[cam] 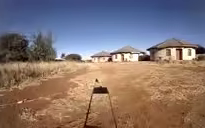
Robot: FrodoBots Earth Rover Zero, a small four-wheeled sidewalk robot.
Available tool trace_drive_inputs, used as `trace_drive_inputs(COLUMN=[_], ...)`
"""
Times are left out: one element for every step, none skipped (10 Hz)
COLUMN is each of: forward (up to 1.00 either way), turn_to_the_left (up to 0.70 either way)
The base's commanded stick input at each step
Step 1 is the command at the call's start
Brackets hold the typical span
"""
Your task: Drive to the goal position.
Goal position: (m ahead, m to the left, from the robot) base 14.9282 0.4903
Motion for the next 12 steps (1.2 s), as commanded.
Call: trace_drive_inputs(forward=[0.50, 0.50, 0.50, 0.50, 0.50, 0.50, 0.50, 0.50, 0.50, 0.50, 0.50, 0.50], turn_to_the_left=[0.00, 0.00, 0.00, 0.00, 0.00, 0.00, 0.00, 0.00, 0.00, 0.00, 0.00, 0.00])
